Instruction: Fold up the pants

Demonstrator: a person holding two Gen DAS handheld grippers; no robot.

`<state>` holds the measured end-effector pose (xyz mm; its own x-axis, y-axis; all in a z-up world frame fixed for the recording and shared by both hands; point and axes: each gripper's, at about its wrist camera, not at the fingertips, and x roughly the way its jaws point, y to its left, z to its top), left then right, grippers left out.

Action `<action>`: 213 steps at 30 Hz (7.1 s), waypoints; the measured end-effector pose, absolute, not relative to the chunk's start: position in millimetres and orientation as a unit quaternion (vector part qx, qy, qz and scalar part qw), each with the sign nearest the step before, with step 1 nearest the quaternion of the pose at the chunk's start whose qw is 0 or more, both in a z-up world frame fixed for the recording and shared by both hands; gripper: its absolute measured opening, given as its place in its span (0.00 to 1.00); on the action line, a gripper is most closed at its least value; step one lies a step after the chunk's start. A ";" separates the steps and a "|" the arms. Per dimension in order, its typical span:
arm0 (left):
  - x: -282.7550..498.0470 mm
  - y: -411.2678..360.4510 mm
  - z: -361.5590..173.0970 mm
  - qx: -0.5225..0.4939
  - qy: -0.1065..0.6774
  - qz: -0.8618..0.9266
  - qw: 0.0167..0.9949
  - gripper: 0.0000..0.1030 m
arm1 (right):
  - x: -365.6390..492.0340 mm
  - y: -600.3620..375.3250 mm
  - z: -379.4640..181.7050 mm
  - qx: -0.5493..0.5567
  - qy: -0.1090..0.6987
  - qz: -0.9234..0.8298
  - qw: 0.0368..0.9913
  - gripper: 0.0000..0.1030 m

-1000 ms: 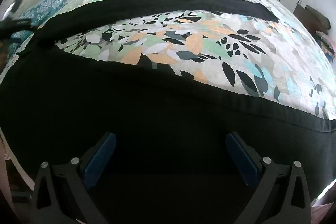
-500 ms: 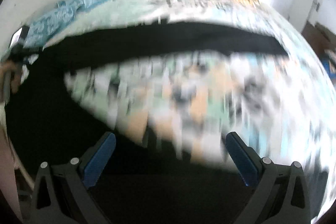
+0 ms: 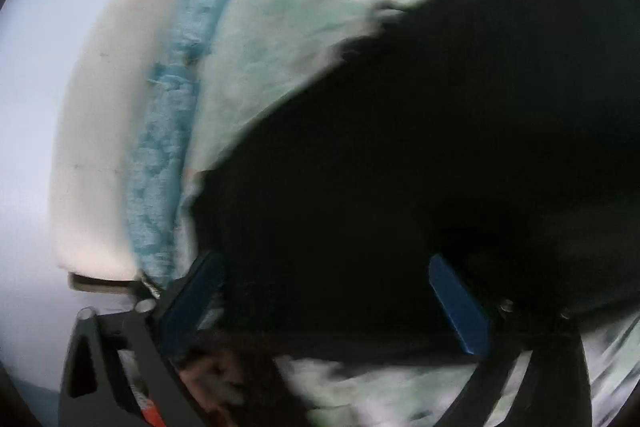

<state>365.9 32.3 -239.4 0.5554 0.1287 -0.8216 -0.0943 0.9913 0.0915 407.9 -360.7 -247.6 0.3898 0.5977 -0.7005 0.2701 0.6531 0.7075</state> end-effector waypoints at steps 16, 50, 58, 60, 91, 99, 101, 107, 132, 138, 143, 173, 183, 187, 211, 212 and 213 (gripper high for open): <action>358.0 27.2 -239.3 0.024 0.452 0.067 0.889 1.00 | 298.5 -746.5 -169.4 0.341 0.456 -0.263 0.779 0.87; 363.5 16.5 -236.6 0.066 0.466 0.096 0.877 1.00 | 27.8 -472.6 -57.6 0.101 0.412 -0.129 0.896 0.10; 323.4 -6.6 -184.8 0.149 0.467 0.040 0.870 0.99 | -75.7 -457.1 -58.3 0.182 0.355 -0.357 0.845 0.88; 301.5 1.0 -173.0 0.130 0.472 0.019 0.872 0.99 | -79.5 -446.6 -40.8 0.167 0.314 -0.373 0.857 0.93; 215.0 83.6 -221.5 0.019 0.510 0.088 0.855 1.00 | -60.1 -439.2 -184.1 0.503 0.290 -0.221 0.783 0.93; 212.2 79.8 -221.4 0.025 0.498 0.097 0.861 1.00 | -45.3 -462.2 -186.1 0.489 0.316 -0.269 0.767 0.05; 213.6 78.2 -219.3 0.029 0.508 0.101 0.855 1.00 | -46.4 -460.9 -186.4 0.499 0.314 -0.266 0.763 0.05; 223.7 56.1 -186.5 0.035 0.535 0.048 0.843 0.99 | -36.3 -435.8 -114.1 0.421 0.269 -0.207 0.841 0.05; 403.5 -59.0 -184.2 -0.224 0.586 -0.065 0.776 0.89 | -90.9 -406.7 -18.5 0.398 0.212 -0.048 0.891 0.05; 401.5 -43.2 -190.7 -0.280 0.593 -0.060 0.753 0.04 | -97.1 -422.9 -34.6 0.418 0.210 -0.071 0.881 0.05; 371.1 -20.4 -112.8 -0.342 0.505 -0.115 0.784 0.03 | -77.9 -457.8 -24.9 0.415 0.195 -0.086 0.884 0.05; 136.6 22.9 -203.1 -0.217 0.629 -0.112 0.738 0.04 | -105.0 -517.3 -155.8 0.451 0.482 -0.220 0.719 0.24; 138.6 20.3 -207.8 -0.211 0.631 -0.111 0.738 0.04 | -103.0 -548.7 -149.1 0.491 0.431 -0.185 0.734 0.51; 137.9 15.3 -204.2 -0.199 0.631 -0.110 0.742 0.04 | -86.1 -547.0 -152.1 0.418 0.514 -0.191 0.724 0.10; 118.7 -29.6 -206.8 -0.152 0.656 -0.179 0.718 0.05 | -89.6 -559.7 -146.8 0.243 0.596 -0.308 0.700 0.11; 119.1 -29.8 -207.7 -0.153 0.657 -0.179 0.716 0.05 | -88.4 -559.0 -148.1 0.242 0.597 -0.310 0.700 0.11; 119.0 -29.5 -207.8 -0.153 0.657 -0.180 0.716 0.05 | -88.9 -558.5 -147.6 0.240 0.597 -0.312 0.699 0.11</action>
<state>119.0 -29.5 -207.8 0.0728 -0.4591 -0.8854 0.0563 0.8882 -0.4560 -88.9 -558.5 -147.6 0.0930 -0.1489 -0.9845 0.7224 0.6905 -0.0363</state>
